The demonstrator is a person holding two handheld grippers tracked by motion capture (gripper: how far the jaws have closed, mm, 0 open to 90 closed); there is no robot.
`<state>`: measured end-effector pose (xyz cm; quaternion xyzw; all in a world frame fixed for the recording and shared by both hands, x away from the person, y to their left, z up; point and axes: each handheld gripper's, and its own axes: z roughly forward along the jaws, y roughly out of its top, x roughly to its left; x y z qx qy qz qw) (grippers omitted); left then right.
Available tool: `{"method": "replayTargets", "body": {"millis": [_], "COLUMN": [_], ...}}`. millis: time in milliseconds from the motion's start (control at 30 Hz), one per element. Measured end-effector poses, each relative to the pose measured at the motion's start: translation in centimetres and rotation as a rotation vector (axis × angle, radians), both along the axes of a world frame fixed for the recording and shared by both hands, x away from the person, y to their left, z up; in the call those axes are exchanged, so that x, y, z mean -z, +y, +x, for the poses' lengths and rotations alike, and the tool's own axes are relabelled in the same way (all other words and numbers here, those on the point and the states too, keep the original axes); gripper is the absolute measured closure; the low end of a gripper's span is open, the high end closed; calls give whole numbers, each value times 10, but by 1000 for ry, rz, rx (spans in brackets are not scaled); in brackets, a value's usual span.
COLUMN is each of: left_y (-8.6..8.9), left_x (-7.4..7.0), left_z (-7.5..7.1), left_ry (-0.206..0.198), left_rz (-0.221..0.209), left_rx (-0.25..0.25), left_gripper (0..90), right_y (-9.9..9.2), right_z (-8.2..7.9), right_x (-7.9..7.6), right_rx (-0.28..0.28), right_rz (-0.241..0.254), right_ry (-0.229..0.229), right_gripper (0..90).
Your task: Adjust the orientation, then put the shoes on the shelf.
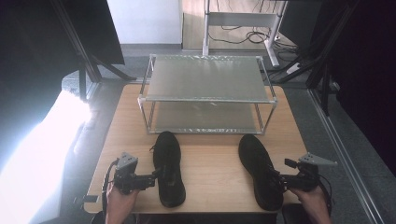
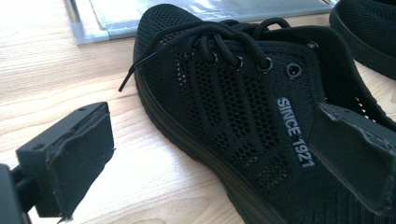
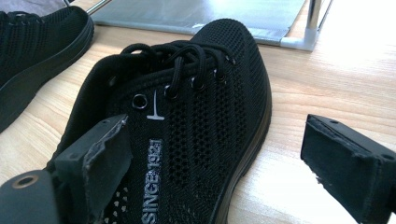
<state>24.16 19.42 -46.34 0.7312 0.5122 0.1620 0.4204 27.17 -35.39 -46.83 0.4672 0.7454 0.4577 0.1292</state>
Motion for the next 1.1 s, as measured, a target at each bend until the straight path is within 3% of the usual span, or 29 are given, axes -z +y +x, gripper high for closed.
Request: {"method": "replayTargets", "body": {"millis": [433,600,667,867,1100], "left_y": [-20,-26,-29,-32,-35], "left_x": [5,9,10,14,19], "left_z": [8,14,17,21,24], "left_ry": [20,33,37,55,71], "left_rz": [-17,-42,-21,-41,-46], "left_rx": [44,53,54,54,50], "left_gripper": [2,0,0,0,5], "right_y": [-1,-2,-1,8,15], "right_z": [-1,-2,0,0,5], "right_x": [-1,-1,0,-2,0], "right_rx": [-38,-59,-62,-121,-119], "right_rz": [21,34,40,27,4], "right_ry": [13,24,40,50,88], "right_gripper": [135,132,132,108,96]}}
